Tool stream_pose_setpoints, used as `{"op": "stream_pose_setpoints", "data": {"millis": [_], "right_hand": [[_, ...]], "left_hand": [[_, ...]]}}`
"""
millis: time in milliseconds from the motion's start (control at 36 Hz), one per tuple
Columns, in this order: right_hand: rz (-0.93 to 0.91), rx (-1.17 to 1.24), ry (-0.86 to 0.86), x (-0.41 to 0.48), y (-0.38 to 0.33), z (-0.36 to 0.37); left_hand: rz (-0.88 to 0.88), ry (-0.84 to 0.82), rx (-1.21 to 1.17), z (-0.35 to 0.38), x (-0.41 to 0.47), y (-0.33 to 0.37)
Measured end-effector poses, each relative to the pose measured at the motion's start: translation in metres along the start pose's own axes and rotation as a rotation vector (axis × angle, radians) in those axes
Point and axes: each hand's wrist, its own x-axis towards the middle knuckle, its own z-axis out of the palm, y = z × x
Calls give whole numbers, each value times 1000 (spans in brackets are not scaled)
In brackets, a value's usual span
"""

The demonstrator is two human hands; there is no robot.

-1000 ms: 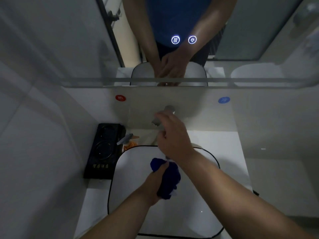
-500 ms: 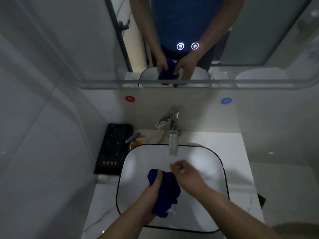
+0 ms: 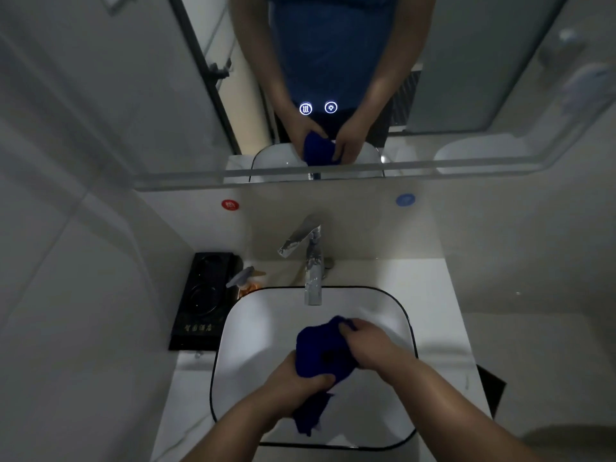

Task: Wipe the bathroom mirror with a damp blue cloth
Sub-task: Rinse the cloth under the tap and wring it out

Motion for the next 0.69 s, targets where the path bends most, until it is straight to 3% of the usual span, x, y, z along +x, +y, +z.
{"op": "stream_pose_setpoints", "data": {"millis": [139,222,333,417,556,611,694], "right_hand": [[-69,36,86,-2,-10,-13],[-139,-59,112,-8,-15,-19],[-234,-225,103,-28,-34,-30],[-306,-330,78,-48,-52,-39],[-384,-320,47,-80,-76,-57],[-364,-273,-1,-87,-83,-62],[-344,-237,-61,-94,-89,-64]], "left_hand": [[-14,-11,-6,-2,1,1],[41,14,192,0,3,-3],[182,157,423,3,6,-17],[291,260,393,2,9,-24],[137,245,411,-8,10,-32],[106,190,578,-11,9,-32],[180,324,886,-10,8,-24]]}}
